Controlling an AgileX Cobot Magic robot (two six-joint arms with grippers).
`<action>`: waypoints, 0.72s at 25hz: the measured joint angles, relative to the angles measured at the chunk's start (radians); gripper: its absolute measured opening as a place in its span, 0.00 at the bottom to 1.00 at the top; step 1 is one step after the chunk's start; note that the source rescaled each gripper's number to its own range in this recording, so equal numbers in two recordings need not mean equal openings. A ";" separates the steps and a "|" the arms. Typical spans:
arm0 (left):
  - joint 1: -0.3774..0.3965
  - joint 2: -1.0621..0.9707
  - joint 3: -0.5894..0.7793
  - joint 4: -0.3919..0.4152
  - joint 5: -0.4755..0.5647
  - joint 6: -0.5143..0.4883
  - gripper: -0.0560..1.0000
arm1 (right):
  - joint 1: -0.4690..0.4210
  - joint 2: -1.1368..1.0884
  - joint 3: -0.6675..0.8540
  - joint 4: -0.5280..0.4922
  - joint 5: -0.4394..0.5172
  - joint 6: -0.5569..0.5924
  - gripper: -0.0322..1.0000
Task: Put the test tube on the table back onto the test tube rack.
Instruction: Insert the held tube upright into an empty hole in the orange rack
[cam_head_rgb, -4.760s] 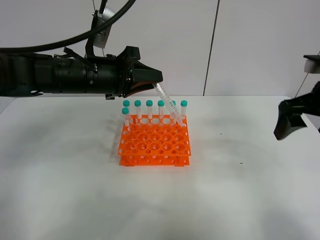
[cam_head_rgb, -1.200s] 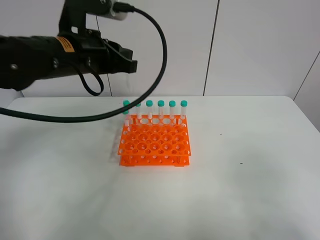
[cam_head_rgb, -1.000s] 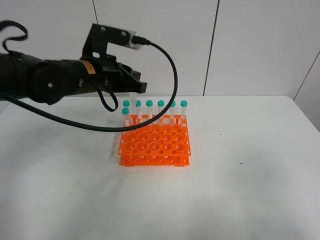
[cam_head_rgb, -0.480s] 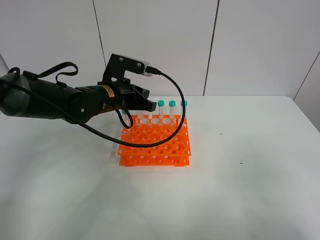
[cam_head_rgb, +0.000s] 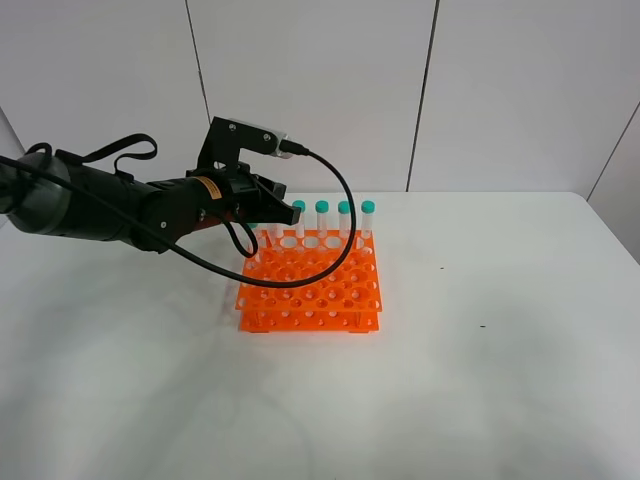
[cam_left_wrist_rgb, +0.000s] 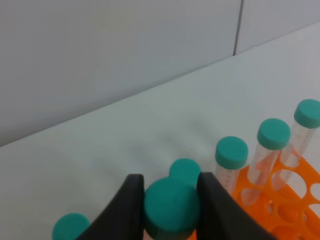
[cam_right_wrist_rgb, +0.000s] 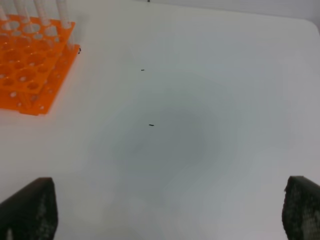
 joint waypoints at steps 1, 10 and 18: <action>0.000 0.000 0.000 0.000 -0.001 0.000 0.05 | 0.000 0.000 0.000 0.000 0.000 0.000 1.00; 0.002 0.040 0.000 0.000 -0.053 -0.001 0.05 | 0.000 0.000 0.000 0.000 0.000 0.000 1.00; 0.002 0.047 0.000 0.001 -0.066 -0.001 0.05 | 0.000 0.000 0.000 0.000 0.000 0.000 1.00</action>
